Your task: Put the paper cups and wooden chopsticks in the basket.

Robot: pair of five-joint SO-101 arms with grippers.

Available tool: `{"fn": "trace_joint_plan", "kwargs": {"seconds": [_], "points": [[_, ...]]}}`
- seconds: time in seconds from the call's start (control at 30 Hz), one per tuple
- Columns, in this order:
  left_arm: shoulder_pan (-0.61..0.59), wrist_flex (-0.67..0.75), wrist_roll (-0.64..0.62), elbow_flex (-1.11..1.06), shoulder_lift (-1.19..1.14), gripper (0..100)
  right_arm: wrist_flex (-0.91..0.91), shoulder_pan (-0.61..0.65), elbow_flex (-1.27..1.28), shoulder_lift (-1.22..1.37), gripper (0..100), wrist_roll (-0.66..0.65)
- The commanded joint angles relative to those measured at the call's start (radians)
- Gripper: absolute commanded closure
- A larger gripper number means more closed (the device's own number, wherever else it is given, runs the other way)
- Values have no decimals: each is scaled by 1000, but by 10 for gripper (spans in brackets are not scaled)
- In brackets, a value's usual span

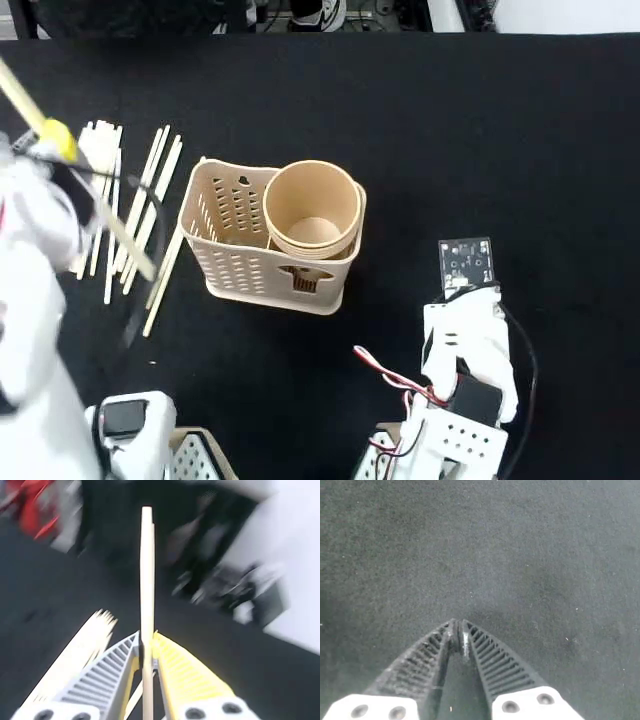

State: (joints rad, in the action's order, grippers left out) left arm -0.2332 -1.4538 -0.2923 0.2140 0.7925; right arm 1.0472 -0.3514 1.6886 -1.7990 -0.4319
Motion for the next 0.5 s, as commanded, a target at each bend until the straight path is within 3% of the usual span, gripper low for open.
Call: {"fn": "trace_joint_plan", "kwargs": {"seconds": [0.0, 0.13, 0.3, 0.47], "points": [[163, 250, 11, -278, 236, 971, 2, 12, -4, -74, 984, -3], [249, 499, 14, -585, 405, 971, -2, 12, -4, -76, 985, -3], [331, 812, 114, -915, 591, 971, 2, 55, -4, -76, 986, 32], [403, 910, 192, -1076, 697, 971, 3, 104, -10, -76, 986, 212]]}}
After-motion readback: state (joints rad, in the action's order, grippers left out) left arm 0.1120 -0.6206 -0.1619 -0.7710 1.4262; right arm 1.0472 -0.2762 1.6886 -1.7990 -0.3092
